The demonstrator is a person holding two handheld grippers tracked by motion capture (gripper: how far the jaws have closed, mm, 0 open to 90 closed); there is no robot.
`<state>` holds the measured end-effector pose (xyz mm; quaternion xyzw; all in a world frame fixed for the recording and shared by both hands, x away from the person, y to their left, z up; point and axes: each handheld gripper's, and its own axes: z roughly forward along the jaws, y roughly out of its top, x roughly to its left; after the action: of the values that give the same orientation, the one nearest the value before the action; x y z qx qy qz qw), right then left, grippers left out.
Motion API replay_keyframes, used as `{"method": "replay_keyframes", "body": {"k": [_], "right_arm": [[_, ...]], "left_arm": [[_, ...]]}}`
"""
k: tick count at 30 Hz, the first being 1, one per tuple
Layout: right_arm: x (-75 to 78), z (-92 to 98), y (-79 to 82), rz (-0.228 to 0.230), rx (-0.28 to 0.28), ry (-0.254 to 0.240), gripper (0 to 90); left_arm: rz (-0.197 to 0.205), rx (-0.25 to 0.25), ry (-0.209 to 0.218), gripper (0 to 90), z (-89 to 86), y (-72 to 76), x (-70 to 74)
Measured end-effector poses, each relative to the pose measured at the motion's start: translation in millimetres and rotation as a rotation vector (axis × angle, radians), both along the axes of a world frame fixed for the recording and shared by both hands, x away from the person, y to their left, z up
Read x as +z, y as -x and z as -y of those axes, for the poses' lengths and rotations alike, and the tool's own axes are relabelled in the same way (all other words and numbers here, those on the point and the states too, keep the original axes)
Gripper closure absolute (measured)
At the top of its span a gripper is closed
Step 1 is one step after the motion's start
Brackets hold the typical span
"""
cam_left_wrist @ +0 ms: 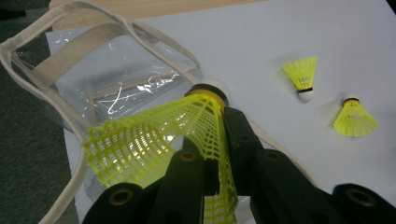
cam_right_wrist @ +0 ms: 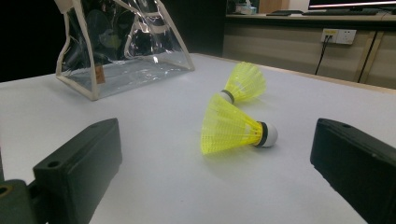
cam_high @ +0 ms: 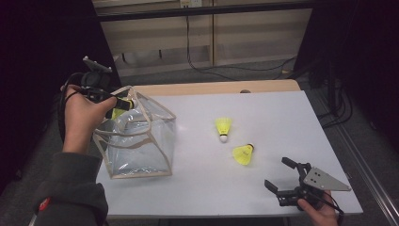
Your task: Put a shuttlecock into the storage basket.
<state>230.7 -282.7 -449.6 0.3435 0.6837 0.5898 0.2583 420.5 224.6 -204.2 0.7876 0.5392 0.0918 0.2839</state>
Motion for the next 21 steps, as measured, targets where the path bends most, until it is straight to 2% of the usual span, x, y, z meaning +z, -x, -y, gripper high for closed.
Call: {"method": "replay_keyframes", "body": {"k": [11,21], "right_arm": [[0.0,0.2,-0.1,0.001,0.0,-0.002,2.1],[0.1,0.5,-0.2,0.003,0.0,-0.002,2.2]], "left_arm": [[-0.018,0.028,-0.013,85.5,-6.2,-4.2,-11.3],[-0.034,0.057,-0.006,85.4,-9.5,-10.4,-25.5]]}}
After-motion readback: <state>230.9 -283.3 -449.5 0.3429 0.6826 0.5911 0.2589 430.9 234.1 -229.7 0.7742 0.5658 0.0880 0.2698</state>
